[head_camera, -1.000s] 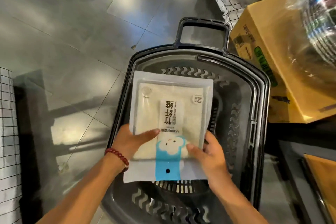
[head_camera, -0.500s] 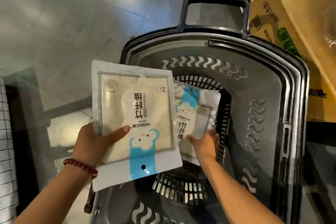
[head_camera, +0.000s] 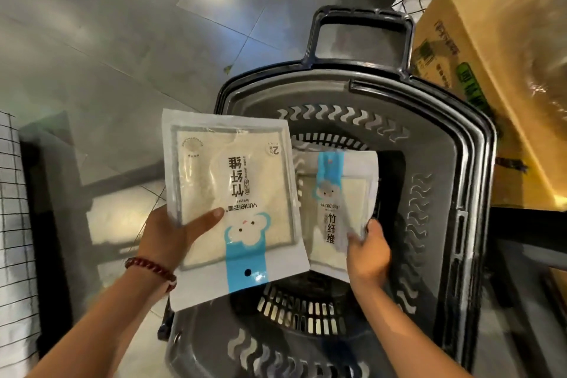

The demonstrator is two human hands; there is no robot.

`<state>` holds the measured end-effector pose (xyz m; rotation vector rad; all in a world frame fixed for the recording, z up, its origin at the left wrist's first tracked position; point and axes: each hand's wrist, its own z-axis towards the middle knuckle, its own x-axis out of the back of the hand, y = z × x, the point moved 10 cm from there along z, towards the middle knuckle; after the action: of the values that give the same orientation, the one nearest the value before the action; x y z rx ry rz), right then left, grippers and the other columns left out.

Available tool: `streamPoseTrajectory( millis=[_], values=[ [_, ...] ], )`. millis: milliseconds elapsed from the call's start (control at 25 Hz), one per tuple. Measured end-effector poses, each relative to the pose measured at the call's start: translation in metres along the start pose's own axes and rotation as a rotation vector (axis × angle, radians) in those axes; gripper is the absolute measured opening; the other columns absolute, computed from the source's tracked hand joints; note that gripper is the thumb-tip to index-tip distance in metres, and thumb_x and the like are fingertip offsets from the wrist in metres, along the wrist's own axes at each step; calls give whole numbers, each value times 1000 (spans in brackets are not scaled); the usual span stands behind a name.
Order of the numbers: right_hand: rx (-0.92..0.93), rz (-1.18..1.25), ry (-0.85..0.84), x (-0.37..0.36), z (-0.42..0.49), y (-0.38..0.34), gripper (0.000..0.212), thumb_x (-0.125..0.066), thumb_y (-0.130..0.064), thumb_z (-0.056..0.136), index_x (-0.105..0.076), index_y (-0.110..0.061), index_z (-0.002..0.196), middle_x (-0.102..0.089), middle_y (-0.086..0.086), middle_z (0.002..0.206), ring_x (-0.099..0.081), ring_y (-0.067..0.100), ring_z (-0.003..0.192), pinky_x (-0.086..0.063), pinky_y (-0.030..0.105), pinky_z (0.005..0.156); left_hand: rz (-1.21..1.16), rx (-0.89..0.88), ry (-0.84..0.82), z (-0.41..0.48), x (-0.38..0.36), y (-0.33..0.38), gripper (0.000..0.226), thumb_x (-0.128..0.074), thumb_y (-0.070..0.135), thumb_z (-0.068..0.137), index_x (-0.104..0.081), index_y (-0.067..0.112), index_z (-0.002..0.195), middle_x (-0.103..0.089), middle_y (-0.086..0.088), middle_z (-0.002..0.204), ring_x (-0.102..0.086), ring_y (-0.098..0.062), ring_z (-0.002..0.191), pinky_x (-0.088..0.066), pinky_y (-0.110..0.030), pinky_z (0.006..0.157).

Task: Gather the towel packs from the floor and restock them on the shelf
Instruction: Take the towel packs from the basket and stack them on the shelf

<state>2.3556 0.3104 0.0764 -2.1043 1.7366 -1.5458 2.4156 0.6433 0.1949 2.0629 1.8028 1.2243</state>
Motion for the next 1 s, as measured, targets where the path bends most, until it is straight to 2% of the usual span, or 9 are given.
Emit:
streamPoseTrajectory(
  millis=[160,280,360,520,600,720,800,880,1000],
  values=[
    [233,100,34,55,-27,-39,13,-58,-8,87,-47,-2,85,-60,18,78,-58,29,68,-47,32,62,-29,-33,70,-13,15,12,40,-76,10,71,-61,-1,106,-66,-14,100,-62,-28,88,-49,-38,81],
    [234,319,-27,93,-35,-63,11,-60,-3,87,-50,-7,84,-62,11,79,-59,0,67,-46,11,64,-45,-52,97,-21,21,17,44,-74,10,75,-59,-3,113,-62,-13,102,-57,-26,89,-46,-36,77],
    [231,380,-118,108,-42,-81,20,-61,6,83,-55,-12,87,-65,-2,83,-63,-4,74,-46,5,62,-28,-86,64,-28,19,25,43,-73,14,77,-59,-1,114,-61,-10,100,-55,-25,89,-46,-31,70],
    [199,512,-343,82,-61,-104,31,-60,10,82,-62,-17,98,-70,2,96,-68,8,85,-53,18,68,-58,-97,-57,-42,-2,34,13,-59,28,86,-58,15,86,-63,9,70,-60,-17,75,-41,-15,53],
    [192,500,-391,61,-71,-115,30,-61,7,83,-63,-17,102,-71,2,100,-68,13,92,-55,28,77,-114,-93,-144,-46,-14,35,22,-53,39,86,-58,18,81,-64,11,54,-62,-7,63,-45,-13,50],
    [152,452,-435,28,-80,-125,21,-62,0,85,-61,-18,96,-69,4,98,-65,21,94,-55,39,85,-265,-52,-266,-45,-28,29,53,-78,54,55,-66,18,90,-74,7,74,-71,-13,73,-55,-20,54],
    [99,429,-421,11,-80,-121,13,-63,-6,84,-58,-8,97,-64,18,101,-60,33,96,-52,48,86,-294,-24,-239,-36,-23,22,40,-85,27,56,-66,15,89,-75,2,75,-72,-15,74,-56,-24,53],
    [39,422,-408,0,-73,-109,18,-65,-14,85,-58,-6,99,-63,22,101,-60,35,95,-52,49,85,-248,-25,-179,-26,-16,22,25,-76,6,66,-64,16,86,-73,8,70,-70,-9,65,-55,-21,48],
    [-47,409,-304,-6,-44,-74,17,-65,-17,86,-61,-7,99,-65,4,89,-63,21,87,-50,30,77,-195,-63,-119,-7,-6,21,24,-74,3,69,-61,19,82,-68,16,57,-66,-1,53,-49,-15,42]
  ],
)
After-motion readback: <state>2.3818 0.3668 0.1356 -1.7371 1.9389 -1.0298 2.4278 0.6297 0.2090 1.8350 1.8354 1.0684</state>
